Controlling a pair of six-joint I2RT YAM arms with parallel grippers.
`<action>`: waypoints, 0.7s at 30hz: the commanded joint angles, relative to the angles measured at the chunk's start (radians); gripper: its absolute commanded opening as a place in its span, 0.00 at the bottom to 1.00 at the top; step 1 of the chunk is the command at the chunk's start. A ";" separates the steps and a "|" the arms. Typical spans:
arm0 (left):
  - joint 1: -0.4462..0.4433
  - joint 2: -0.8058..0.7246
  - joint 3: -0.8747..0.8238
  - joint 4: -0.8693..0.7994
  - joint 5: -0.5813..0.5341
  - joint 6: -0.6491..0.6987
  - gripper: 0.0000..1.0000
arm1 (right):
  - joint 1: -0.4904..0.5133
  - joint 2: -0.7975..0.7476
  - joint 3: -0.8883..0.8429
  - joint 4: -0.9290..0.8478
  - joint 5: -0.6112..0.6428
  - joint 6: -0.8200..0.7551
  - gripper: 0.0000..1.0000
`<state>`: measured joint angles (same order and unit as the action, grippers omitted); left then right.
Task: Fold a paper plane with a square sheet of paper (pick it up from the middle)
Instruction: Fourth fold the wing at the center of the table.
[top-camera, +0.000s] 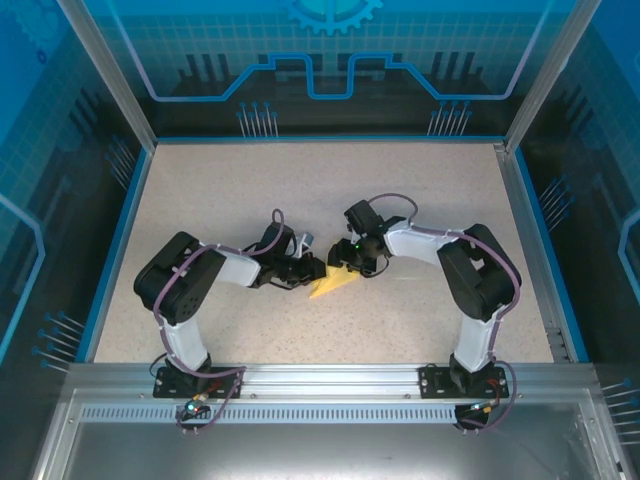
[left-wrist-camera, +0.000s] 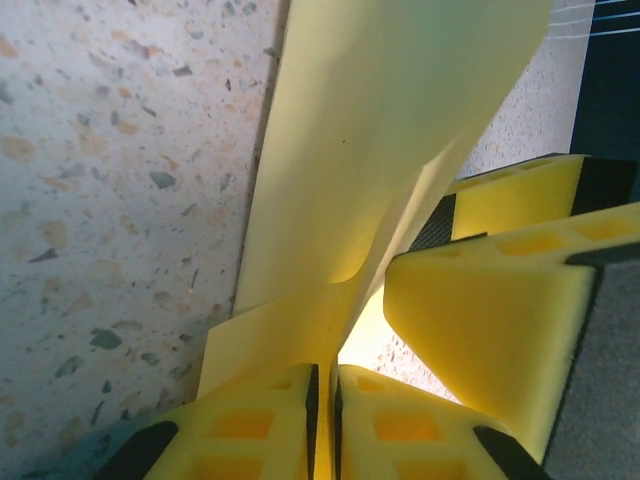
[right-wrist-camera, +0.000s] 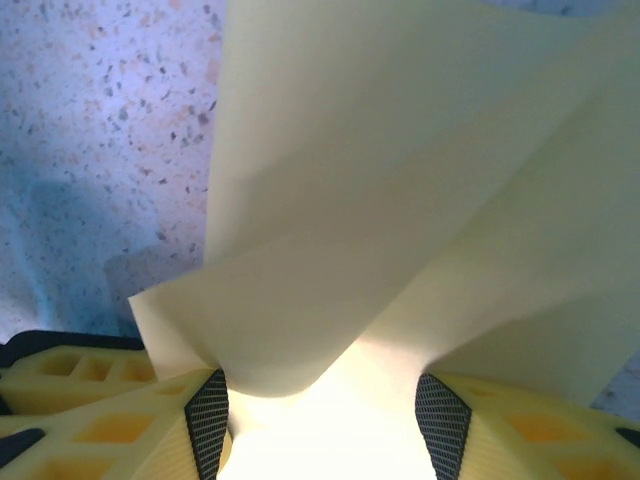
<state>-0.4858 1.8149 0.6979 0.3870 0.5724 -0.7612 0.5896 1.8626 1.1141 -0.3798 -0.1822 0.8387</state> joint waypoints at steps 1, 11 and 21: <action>0.011 -0.055 -0.024 -0.017 0.004 0.009 0.20 | 0.011 0.074 0.011 -0.176 0.164 0.025 0.58; 0.012 -0.161 -0.065 -0.069 -0.061 0.030 0.27 | 0.041 0.111 0.041 -0.209 0.186 0.049 0.59; 0.006 -0.120 -0.040 -0.079 -0.064 0.039 0.34 | 0.040 0.090 0.011 -0.159 0.157 0.066 0.59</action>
<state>-0.4816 1.6726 0.6411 0.3260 0.5060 -0.7498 0.6289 1.9018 1.1885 -0.4721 -0.0860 0.8898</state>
